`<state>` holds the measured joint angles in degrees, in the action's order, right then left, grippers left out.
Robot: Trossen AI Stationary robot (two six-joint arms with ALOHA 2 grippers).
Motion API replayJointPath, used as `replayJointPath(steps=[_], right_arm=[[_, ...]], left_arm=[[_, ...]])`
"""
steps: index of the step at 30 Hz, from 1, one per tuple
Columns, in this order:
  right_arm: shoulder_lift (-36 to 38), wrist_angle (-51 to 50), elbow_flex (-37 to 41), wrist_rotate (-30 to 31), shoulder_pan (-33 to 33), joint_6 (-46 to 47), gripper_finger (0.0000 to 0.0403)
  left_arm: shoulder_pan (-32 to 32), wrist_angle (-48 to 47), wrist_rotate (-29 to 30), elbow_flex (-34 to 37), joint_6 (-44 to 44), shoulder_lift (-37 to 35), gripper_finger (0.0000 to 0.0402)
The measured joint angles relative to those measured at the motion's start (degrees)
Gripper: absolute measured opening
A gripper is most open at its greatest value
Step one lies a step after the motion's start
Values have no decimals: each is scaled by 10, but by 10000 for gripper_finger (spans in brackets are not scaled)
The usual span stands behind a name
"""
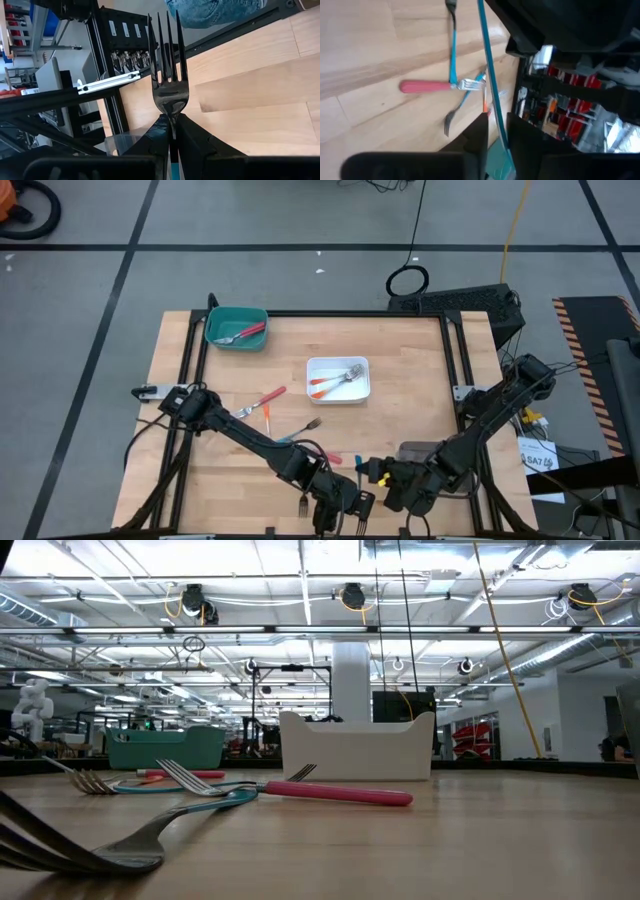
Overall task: Sort silverware by color (type)
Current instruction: Put the blue fork into the black bin
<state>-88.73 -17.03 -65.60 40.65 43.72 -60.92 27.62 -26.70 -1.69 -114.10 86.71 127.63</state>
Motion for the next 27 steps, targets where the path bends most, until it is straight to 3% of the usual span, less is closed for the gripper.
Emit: replayJointPath(steps=[7,19,27], right_arm=[[0,-8,0,-33,-7,-15,8],[0,-23,0,-36,-6,16,4],[10,-34,0,-42,-4,97,2]], left_arm=[[-1,1,-4,0,-9,-1,33],[0,20,-1,0,-58,-1,33],[19,70,52,0,-141,-1,33]])
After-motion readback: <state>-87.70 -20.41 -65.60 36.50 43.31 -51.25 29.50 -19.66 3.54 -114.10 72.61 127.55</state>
